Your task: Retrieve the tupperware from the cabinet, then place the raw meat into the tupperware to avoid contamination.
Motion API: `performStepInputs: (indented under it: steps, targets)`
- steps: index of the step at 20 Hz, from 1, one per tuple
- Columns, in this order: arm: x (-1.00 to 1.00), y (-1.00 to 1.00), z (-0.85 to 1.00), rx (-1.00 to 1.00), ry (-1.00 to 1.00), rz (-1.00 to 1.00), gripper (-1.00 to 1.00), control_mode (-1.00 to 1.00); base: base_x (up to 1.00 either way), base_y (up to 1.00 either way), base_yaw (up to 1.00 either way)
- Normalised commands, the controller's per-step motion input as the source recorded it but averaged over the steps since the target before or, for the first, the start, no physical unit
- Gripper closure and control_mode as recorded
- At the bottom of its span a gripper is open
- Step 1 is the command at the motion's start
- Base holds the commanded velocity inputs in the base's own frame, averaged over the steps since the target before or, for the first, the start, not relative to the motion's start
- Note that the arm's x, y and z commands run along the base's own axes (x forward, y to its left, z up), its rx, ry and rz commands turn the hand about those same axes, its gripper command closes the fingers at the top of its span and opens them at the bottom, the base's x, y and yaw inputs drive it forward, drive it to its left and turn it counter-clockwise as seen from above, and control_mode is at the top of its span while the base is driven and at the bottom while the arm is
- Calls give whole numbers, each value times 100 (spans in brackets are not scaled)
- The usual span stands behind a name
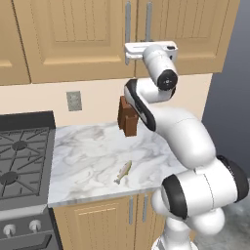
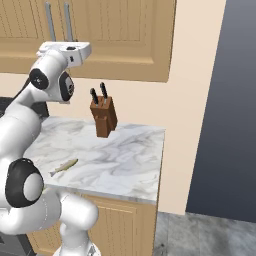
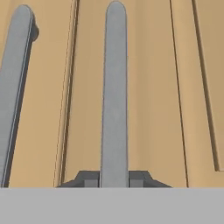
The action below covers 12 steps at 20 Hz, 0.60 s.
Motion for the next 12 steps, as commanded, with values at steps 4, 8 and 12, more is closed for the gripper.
performStepInputs:
  steps: [4, 8, 12]
  targets:
    - [-42, -2, 27, 3, 5, 0, 100, -100, 0, 0, 0]
    - [-52, -8, 25, 4, 3, 0, 100, -100, 0, 0, 0]
    - [-55, -15, 23, 5, 5, 0, 100, -100, 0, 0, 0]
